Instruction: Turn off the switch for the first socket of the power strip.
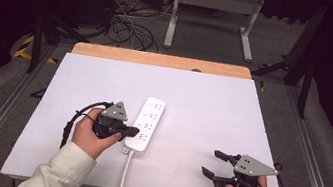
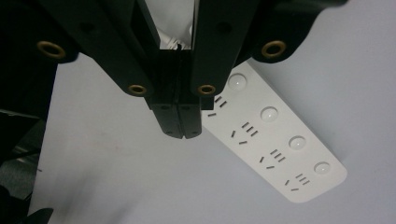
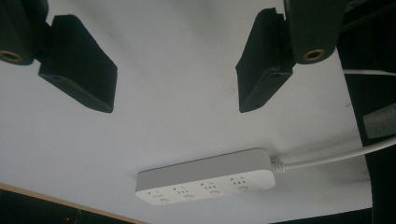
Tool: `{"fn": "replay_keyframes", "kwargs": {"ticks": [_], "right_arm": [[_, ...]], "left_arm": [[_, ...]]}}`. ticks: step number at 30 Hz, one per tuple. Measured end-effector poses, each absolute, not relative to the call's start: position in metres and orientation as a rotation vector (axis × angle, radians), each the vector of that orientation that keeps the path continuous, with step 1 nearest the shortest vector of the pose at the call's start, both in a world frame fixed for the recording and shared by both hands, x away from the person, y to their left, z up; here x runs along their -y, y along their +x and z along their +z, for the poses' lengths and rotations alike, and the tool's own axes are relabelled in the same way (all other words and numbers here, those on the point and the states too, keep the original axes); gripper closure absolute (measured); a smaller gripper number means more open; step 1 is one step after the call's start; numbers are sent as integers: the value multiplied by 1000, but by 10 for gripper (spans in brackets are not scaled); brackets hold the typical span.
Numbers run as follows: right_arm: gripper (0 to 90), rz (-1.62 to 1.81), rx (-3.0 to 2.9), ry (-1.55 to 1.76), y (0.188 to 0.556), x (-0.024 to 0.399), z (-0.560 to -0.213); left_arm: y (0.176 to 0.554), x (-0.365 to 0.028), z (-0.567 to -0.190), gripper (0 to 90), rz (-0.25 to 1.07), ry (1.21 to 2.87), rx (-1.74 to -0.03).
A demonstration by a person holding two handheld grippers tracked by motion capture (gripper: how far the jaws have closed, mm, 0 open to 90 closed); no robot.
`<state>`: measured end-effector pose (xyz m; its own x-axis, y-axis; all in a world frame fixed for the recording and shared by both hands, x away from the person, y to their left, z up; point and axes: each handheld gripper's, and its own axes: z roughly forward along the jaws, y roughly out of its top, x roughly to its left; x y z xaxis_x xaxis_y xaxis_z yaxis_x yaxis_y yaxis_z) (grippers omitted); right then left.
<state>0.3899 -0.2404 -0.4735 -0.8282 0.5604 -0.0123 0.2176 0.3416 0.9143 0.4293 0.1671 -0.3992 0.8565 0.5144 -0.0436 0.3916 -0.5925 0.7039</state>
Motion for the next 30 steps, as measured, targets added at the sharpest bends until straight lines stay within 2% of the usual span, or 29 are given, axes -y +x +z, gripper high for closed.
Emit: {"fn": "replay_keyframes", "kwargs": {"ticks": [30], "right_arm": [[290, 1484, -2298, 681, 390, 241, -475]], "left_arm": [[473, -143, -414, 900, 57, 2553, -806]]}}
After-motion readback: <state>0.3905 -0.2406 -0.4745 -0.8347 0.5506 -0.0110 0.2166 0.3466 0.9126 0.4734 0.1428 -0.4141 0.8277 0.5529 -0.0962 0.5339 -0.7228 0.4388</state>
